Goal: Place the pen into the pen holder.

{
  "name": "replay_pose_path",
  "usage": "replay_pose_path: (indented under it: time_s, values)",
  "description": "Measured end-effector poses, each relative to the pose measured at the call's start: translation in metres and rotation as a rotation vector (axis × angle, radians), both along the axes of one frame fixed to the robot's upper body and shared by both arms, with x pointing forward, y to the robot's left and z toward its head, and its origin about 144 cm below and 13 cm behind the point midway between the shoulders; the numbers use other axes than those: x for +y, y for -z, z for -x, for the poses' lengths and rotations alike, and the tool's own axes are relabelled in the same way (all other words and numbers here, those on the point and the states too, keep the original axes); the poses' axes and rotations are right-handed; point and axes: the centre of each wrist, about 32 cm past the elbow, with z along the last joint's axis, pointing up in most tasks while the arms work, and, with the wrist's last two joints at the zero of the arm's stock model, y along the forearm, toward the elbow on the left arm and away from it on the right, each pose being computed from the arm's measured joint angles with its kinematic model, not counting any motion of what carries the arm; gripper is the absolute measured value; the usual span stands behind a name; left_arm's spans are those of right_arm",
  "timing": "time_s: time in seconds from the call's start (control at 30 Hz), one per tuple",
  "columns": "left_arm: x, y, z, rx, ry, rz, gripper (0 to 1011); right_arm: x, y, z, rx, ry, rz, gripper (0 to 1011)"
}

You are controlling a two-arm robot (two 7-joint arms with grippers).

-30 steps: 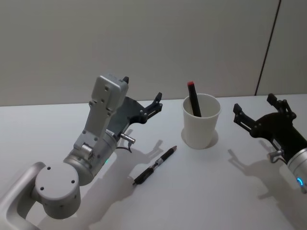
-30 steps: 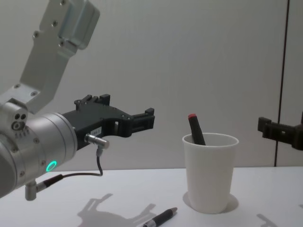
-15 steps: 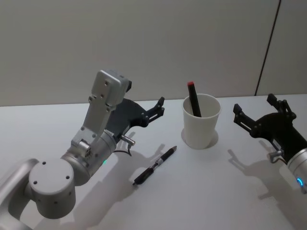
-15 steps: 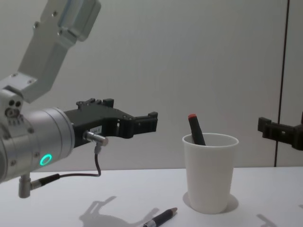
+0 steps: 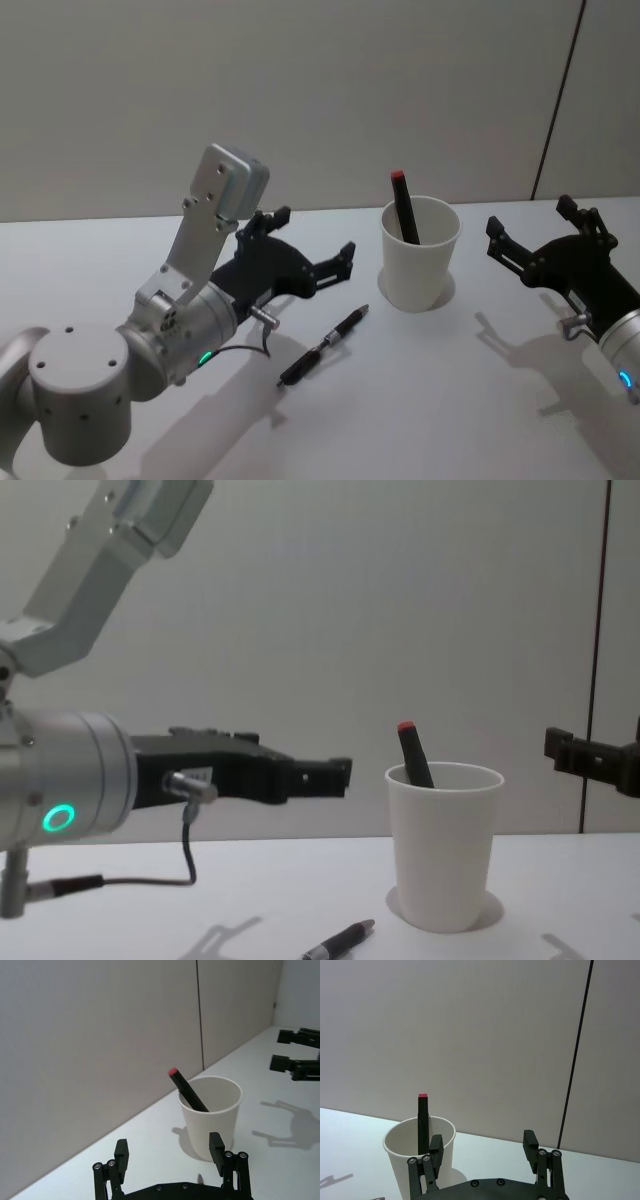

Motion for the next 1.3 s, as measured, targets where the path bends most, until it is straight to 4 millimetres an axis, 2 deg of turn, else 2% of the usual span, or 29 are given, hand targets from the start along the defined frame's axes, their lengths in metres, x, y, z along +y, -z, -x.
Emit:
replay_pose_path:
  time_s: [0.3, 0.57, 1.3]
  values:
    - [0.005, 0.003, 0.012, 0.11, 0.048, 0.012, 1001, 0.0, 0.0, 0.0, 0.0, 0.0, 0.0, 1001]
    - [0.006, 0.013, 0.025, 0.184, 0.069, 0.031, 1001, 0.0, 0.0, 0.0, 0.0, 0.0, 0.0, 1001]
    - [0.007, 0.032, 0.038, 0.196, 0.043, 0.008, 1001, 0.0, 0.0, 0.0, 0.0, 0.0, 0.0, 1001]
